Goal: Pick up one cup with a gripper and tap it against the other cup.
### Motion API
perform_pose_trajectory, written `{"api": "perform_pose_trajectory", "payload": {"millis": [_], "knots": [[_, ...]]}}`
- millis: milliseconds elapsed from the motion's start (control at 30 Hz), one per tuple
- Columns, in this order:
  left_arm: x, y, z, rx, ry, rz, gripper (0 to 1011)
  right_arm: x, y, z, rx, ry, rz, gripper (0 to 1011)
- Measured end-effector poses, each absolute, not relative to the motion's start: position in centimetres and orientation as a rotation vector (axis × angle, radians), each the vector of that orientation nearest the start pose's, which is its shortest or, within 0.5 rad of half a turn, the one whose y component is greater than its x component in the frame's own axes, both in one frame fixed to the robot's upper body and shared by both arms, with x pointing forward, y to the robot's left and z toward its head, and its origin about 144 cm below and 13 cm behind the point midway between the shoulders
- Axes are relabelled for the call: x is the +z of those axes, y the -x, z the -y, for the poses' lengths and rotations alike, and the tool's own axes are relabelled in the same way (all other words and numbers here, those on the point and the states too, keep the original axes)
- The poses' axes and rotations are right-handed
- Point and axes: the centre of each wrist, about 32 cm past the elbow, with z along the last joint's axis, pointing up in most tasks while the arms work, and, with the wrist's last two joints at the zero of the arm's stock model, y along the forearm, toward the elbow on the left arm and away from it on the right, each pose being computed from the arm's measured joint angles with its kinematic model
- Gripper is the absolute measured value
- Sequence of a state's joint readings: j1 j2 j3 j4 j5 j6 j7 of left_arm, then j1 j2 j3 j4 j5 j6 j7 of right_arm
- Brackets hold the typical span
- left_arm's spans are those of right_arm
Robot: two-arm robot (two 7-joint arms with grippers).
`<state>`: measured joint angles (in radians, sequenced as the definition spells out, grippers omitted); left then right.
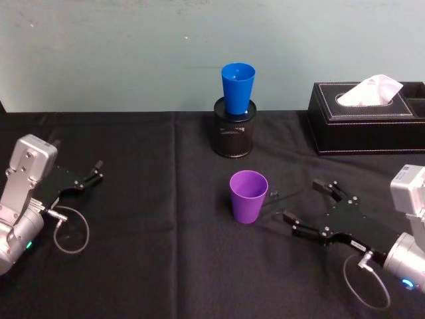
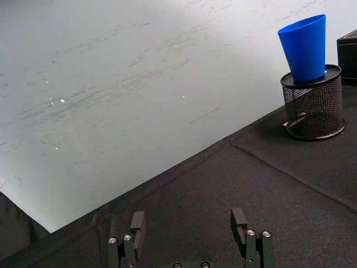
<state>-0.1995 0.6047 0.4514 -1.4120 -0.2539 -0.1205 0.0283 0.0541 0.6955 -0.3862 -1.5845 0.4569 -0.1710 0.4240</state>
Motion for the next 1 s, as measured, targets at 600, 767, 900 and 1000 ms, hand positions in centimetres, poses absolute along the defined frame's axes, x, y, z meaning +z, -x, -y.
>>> {"api": "perform_pose_trajectory", "payload": {"millis": [600,767,900,1000], "knots": [[114.0,-48.9,-31.0,1.248,-0.304,0.285,1000,113.8,-48.2,30.0,-0.773,0.180,0.073,1002],[114.0,-48.9,-31.0,1.248,-0.304,0.285,1000,113.4,-49.0,29.4,-0.761,0.184,0.063,1002],[114.0,-48.9,-31.0,1.248,-0.304,0.285,1000,113.0,-49.7,28.9,-0.750,0.188,0.056,1002],[114.0,-48.9,-31.0,1.248,-0.304,0.285,1000,112.9,-50.0,28.7,-0.746,0.189,0.052,1002]]}}
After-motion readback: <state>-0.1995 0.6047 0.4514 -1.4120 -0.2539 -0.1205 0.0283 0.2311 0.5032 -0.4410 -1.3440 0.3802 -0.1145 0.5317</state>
